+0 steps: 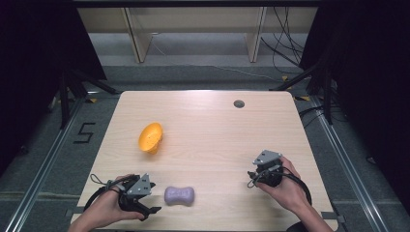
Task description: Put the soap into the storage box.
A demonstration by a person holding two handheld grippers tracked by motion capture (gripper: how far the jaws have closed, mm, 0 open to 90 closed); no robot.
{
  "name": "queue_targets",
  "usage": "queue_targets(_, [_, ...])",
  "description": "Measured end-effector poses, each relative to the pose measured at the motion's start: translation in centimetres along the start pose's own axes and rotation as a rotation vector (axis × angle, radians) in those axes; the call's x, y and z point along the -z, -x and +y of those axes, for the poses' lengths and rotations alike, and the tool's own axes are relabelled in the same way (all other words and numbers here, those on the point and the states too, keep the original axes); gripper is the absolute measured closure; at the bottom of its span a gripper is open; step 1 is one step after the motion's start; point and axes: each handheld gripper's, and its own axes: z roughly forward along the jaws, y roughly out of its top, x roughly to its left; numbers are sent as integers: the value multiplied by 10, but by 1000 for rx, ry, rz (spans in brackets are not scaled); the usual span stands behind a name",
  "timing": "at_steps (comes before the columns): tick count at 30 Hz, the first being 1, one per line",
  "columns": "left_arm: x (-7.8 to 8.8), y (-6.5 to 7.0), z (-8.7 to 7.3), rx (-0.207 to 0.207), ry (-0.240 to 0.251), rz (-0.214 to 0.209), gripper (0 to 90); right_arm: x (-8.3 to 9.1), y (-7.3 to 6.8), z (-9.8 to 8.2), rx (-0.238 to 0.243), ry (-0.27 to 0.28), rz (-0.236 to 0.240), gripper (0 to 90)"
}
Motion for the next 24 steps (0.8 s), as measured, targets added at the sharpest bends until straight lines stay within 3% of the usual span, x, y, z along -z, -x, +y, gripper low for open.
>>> queue_targets(5, [1,-1,8,-36,-28,-9,229,0,0,0,-3,-2,5,400])
queue_targets(7, [2,-2,18,-66,-75,-48,243,0,-1,0,-5,-8,6,407])
queue_targets(10, [-4,2,28,-82,-87,-54,257,0,-2,0,1,-11,4,420])
queue_targets(12, [-7,2,37,-130,-141,-58,267,-1,-2,1,10,-13,12,428])
queue_targets(13, [-7,2,37,-130,-141,-58,273,-1,-2,1,10,-13,12,428])
queue_targets(14, [-9,-1,47,-194,-206,-81,276,-1,-3,1,11,-17,8,432])
queue_targets(17, [-14,-4,58,-212,-235,-102,291,-1,-3,0,21,-17,12,439])
queue_targets(19, [-17,-7,67,-251,-279,-119,303,-2,-3,0,17,-20,16,442])
queue_targets(22, [-22,-9,74,-263,-304,-137,323,-2,-3,0,14,-25,15,443])
queue_targets(24, [-32,-10,84,-282,-351,-162,331,-2,-4,1,10,-30,16,443])
